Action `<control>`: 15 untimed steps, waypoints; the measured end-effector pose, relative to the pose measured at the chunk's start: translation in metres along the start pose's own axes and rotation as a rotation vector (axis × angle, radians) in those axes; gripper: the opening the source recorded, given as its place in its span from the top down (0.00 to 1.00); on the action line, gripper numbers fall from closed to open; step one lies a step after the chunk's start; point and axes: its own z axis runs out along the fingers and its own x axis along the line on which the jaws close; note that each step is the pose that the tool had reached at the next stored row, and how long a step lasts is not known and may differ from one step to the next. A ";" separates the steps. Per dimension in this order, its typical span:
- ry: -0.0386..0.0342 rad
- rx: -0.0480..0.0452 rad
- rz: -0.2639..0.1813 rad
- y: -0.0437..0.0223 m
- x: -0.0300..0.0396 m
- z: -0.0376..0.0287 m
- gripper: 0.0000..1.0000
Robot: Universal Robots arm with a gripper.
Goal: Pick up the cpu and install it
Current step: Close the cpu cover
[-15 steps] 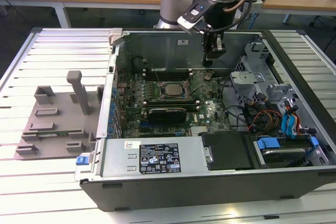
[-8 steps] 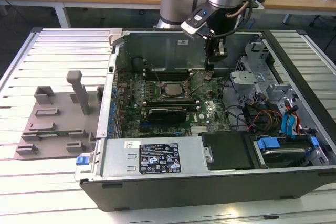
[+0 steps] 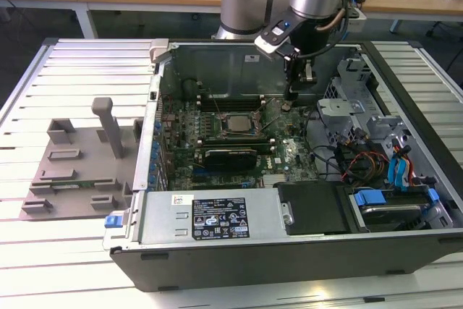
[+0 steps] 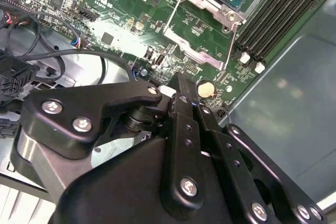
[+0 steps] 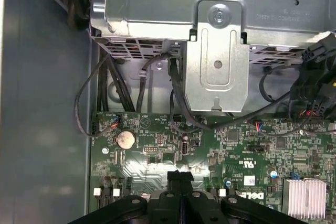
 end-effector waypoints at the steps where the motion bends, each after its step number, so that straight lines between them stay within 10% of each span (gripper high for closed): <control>1: 0.0000 0.0001 0.000 0.0006 0.0000 0.0006 0.89; 15: 0.0001 0.0018 0.000 0.0045 0.0007 0.0208 0.89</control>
